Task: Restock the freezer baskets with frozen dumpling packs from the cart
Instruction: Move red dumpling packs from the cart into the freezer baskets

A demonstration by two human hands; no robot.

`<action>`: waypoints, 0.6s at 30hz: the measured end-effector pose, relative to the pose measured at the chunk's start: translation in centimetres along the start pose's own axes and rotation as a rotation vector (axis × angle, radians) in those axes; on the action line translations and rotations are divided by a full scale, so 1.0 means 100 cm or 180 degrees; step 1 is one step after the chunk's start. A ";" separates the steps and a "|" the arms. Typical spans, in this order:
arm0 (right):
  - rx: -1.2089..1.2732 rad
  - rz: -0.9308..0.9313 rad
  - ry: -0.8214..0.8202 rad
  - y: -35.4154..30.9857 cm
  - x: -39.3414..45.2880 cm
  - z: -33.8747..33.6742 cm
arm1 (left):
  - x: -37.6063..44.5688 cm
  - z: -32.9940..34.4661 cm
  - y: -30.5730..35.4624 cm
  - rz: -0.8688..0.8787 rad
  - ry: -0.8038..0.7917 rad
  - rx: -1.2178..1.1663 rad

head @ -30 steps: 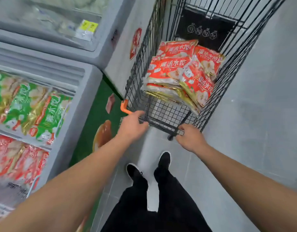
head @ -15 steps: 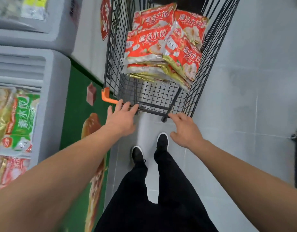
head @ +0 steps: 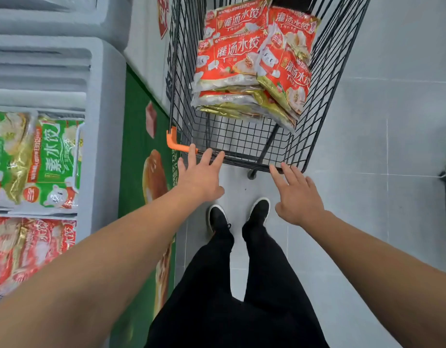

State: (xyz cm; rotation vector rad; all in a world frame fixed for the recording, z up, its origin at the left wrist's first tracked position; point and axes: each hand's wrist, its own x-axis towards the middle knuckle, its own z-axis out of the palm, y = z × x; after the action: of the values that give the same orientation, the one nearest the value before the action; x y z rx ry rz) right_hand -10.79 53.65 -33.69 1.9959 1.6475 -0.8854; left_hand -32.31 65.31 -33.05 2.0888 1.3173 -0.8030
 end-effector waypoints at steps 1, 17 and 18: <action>-0.0034 0.0005 -0.0025 -0.002 -0.006 0.005 | -0.004 0.005 0.000 0.0014 -0.0033 -0.0018; 0.0021 -0.0004 -0.0218 0.009 -0.078 0.070 | -0.076 0.090 0.019 0.0130 0.0026 -0.0109; -0.0012 -0.0023 -0.0241 0.010 -0.082 0.074 | -0.080 0.095 0.019 0.0140 0.0026 -0.0102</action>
State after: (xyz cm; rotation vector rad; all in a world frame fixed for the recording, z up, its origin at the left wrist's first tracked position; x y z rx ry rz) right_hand -12.25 42.63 -33.40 1.9310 1.6145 -0.9477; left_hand -35.19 53.15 -33.47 2.0907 1.2760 -0.7506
